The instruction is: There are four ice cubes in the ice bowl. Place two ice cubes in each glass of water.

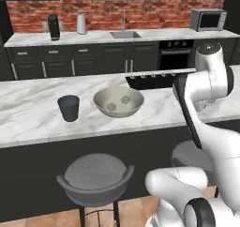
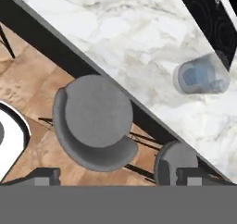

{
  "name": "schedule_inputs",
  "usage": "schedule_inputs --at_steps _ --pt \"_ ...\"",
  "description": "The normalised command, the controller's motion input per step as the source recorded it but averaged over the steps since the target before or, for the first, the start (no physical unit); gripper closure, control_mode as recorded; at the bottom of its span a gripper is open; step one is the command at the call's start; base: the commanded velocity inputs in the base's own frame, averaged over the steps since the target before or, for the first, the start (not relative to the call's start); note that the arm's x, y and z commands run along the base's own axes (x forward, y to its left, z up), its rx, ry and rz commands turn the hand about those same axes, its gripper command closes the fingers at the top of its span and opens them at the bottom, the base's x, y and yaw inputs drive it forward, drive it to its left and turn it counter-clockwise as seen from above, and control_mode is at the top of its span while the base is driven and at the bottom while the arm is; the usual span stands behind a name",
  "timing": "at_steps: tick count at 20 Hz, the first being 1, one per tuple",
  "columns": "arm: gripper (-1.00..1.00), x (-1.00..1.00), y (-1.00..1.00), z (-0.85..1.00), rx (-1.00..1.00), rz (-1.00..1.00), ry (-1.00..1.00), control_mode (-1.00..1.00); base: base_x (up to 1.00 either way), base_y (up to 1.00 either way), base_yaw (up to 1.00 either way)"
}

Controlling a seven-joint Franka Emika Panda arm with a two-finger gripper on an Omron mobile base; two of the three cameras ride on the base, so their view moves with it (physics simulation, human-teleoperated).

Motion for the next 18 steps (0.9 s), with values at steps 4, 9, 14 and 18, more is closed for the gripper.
schedule_inputs --at_steps 4,9,14,18 --pt "-1.00 0.69 1.00 0.02 -0.24 0.19 0.32 -1.00 0.00 0.00 0.00" --pt "-1.00 0.99 1.00 0.07 -0.08 0.07 0.46 -1.00 0.00 0.00 0.00" --pt "-1.00 0.58 0.88 0.27 0.00 0.42 0.51 -1.00 0.00 0.00 0.00" --pt "-1.00 0.58 0.83 0.37 0.00 0.22 0.19 -1.00 0.00 0.00 0.00"
